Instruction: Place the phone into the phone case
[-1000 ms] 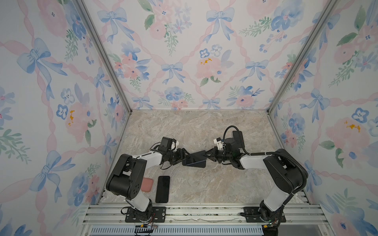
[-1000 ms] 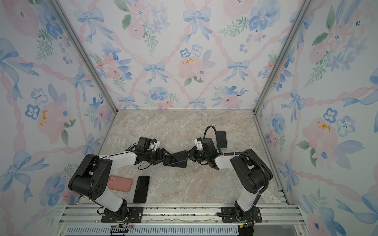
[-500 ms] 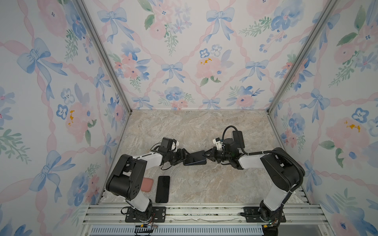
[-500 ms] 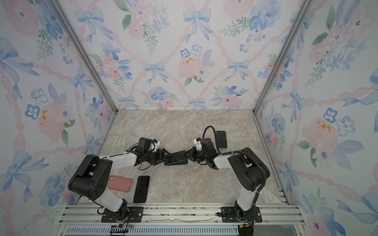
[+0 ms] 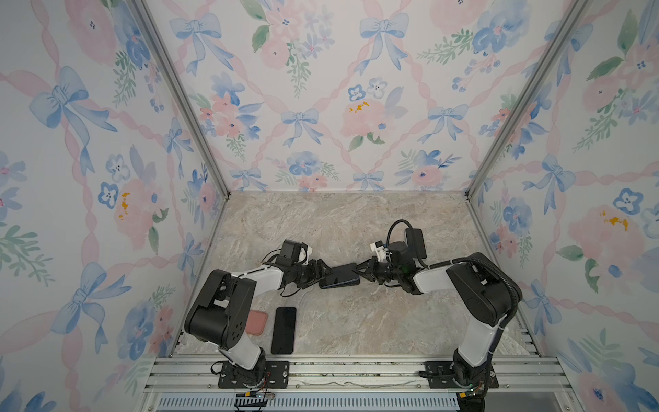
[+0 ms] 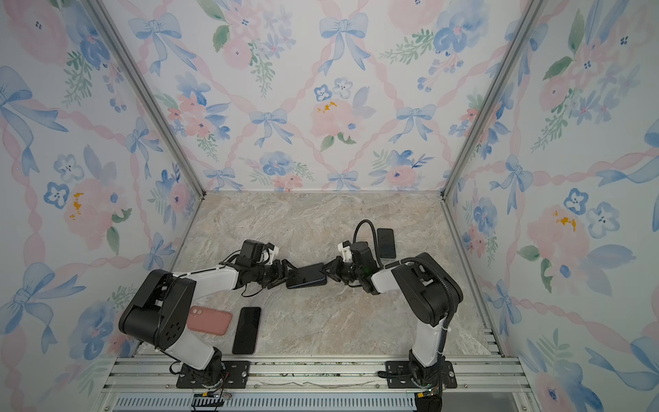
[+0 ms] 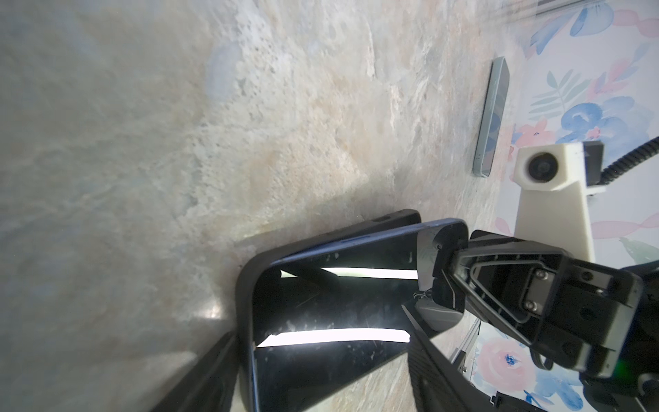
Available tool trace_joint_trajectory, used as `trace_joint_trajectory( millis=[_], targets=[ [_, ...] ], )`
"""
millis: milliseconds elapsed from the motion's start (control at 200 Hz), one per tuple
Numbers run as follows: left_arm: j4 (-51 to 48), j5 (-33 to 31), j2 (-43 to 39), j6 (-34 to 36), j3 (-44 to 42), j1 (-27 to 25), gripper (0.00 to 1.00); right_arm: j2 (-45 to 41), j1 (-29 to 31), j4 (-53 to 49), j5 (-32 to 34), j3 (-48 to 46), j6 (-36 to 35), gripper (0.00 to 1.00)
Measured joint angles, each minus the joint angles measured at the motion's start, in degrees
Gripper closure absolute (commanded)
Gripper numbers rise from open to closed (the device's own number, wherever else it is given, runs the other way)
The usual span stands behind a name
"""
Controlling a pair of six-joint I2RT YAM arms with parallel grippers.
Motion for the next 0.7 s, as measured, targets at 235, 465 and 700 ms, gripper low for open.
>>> trace_joint_trajectory(
  millis=[235, 465, 700],
  targets=[
    [-0.07, -0.92, -0.26, -0.44, 0.00, -0.20, 0.25, 0.44, -0.04, -4.52, -0.20, 2.91, -2.69, 0.96],
    [-0.09, -1.62, -0.37, -1.07, 0.00, -0.48, 0.25, 0.44, 0.02, -9.38, 0.44, 5.35, -5.51, 0.95],
    [-0.31, -2.43, -0.70, -1.29, 0.00, -0.85, 0.26, 0.44, 0.13, -13.44, 1.42, 6.75, -8.17, 0.94]
  ],
)
